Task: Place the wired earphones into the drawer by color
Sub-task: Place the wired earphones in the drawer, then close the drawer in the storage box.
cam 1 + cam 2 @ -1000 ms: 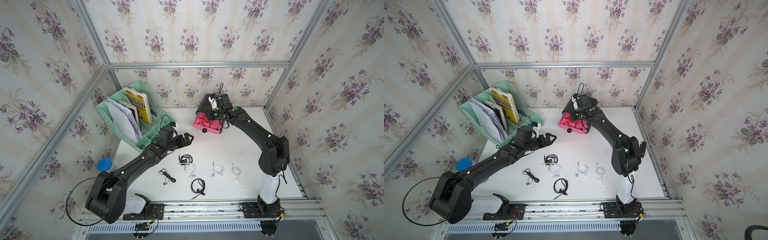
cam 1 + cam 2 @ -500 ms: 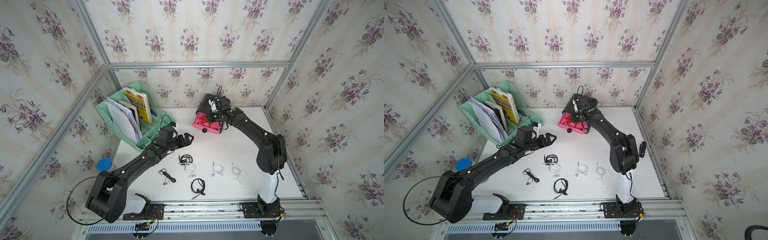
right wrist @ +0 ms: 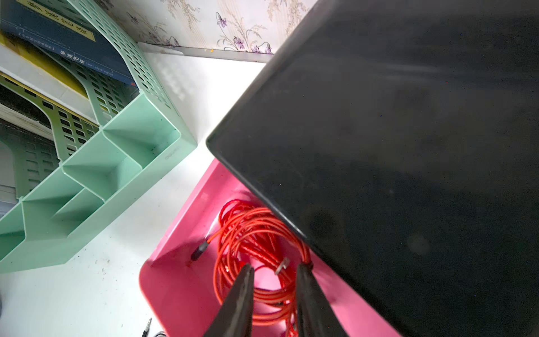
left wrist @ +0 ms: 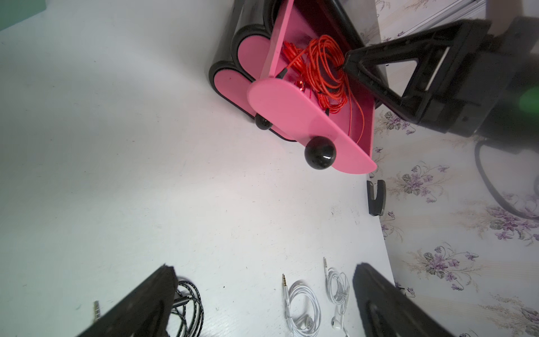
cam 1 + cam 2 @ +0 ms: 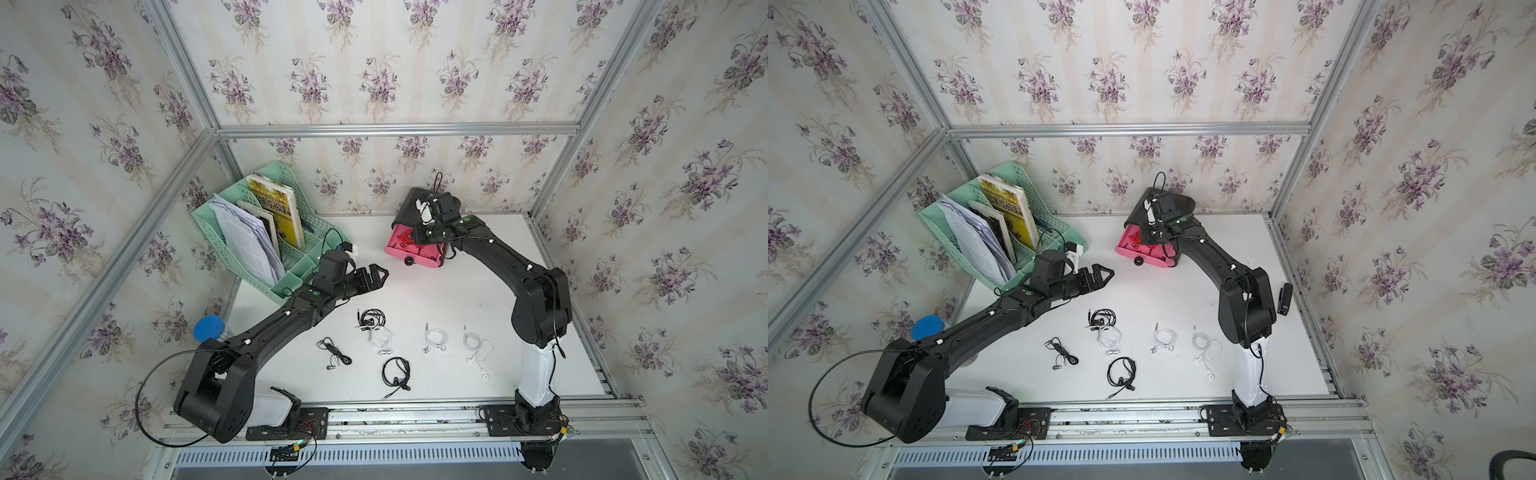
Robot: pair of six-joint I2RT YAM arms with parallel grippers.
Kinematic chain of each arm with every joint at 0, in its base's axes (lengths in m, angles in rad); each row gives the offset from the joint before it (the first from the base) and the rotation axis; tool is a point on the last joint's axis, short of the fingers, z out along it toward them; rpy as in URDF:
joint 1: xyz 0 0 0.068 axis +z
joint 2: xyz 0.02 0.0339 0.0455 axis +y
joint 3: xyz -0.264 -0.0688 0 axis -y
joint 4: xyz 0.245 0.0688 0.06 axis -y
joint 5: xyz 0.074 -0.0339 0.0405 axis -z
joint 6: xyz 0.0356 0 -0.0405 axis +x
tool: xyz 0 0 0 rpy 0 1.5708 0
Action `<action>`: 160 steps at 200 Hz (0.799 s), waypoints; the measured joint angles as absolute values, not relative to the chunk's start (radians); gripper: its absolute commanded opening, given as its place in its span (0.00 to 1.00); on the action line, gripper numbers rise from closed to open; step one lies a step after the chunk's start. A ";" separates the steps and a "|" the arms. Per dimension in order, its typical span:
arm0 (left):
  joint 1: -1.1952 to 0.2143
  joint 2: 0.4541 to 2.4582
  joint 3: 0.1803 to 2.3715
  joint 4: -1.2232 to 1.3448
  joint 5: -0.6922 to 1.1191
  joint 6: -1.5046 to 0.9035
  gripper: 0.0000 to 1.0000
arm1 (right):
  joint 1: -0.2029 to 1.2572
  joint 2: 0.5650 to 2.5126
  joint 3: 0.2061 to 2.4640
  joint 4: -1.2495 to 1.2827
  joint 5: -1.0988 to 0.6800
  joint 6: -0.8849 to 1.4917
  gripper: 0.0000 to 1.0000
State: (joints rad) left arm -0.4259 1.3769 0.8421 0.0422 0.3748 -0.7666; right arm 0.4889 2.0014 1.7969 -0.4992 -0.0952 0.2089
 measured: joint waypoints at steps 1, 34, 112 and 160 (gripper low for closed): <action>-0.426 1.377 0.843 0.043 0.375 -0.767 0.99 | 0.489 2.001 1.797 -0.500 -0.096 0.209 0.30; -0.426 1.400 0.863 0.072 0.388 -0.777 0.99 | 0.487 1.955 1.802 -0.515 -0.101 0.209 0.32; -0.434 1.556 0.919 0.193 0.447 -0.857 0.99 | 0.458 1.745 1.678 -0.496 -0.117 0.210 0.43; -0.448 1.637 0.981 0.265 0.480 -0.911 0.99 | 0.403 1.518 1.390 -0.393 -0.100 0.237 0.60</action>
State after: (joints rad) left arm -0.4484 1.6375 0.9810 0.2649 0.4797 -0.9112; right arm 0.4030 1.5177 1.3899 -0.3935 -0.1001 0.2375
